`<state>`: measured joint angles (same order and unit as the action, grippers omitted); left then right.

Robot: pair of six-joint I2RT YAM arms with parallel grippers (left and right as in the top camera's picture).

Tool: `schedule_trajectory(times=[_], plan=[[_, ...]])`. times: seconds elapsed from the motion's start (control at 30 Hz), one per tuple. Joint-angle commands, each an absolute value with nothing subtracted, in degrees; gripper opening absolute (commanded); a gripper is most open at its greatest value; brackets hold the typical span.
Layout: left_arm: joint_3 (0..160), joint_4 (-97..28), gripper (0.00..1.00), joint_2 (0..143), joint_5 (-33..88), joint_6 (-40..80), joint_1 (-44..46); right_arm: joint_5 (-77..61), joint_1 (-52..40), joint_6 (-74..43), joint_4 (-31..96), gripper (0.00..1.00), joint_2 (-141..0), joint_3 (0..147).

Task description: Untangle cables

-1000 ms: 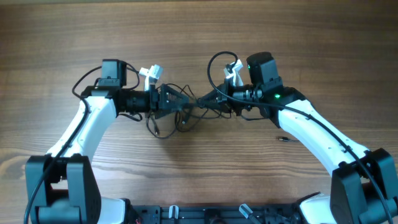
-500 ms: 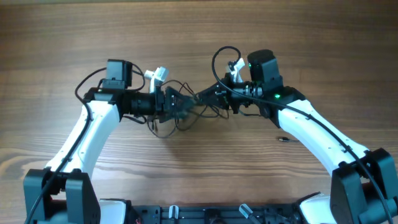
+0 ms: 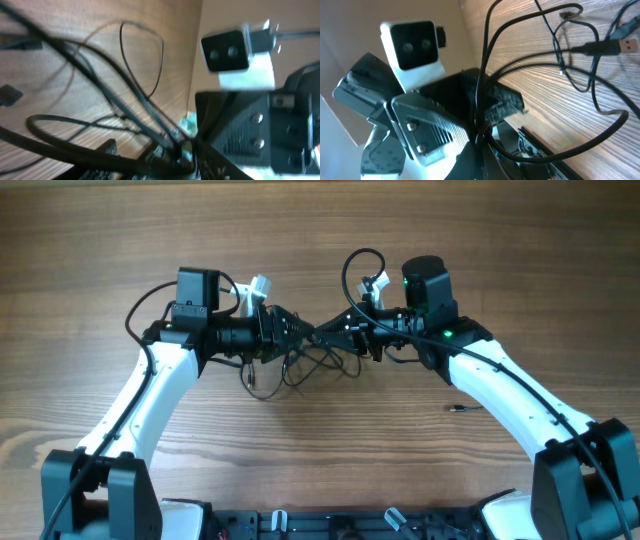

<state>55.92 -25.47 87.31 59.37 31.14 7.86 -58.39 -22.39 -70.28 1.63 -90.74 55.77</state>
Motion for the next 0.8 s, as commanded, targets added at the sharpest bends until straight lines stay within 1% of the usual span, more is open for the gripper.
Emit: schedule_trajectory(times=[0.0, 0.13, 0.2, 0.27, 0.3, 0.4, 0.5, 0.77], plan=[[56.25, -22.11, 0.49, 87.02, 59.64, 36.58, 8.05, -60.99, -22.87, -70.48, 1.67, 0.04, -89.78, 56.73], [56.25, -19.59, 0.41, 87.02, 59.27, 38.13, 8.03, -61.43, -22.87, -70.48, 1.65, 0.04, -89.78, 56.73], [56.25, -17.87, 0.28, 87.02, 59.24, 39.62, 8.03, -61.63, -22.87, -70.46, 1.65, 0.04, -89.78, 56.73], [56.25, -14.24, 0.07, 87.02, 59.29, 41.85, 7.64, -62.04, -22.87, -69.63, 1.72, 0.04, -89.78, 56.71], [56.25, -12.16, 0.04, 87.02, 59.29, 43.29, 7.07, -62.59, -22.87, -68.93, 1.76, 0.04, -89.78, 56.71], [56.25, -6.59, 0.04, 87.00, 59.33, 47.22, 4.47, -63.37, -22.87, -68.27, 2.09, 0.04, -89.78, 56.66], [56.25, -3.55, 0.04, 87.00, 59.55, 48.95, 0.97, -63.55, -22.87, -67.61, 2.22, 0.04, -89.78, 56.66], [56.25, -5.37, 0.04, 87.00, 59.48, 47.24, -7.90, -63.79, -22.87, -67.48, 2.22, 0.04, -89.78, 56.66]])
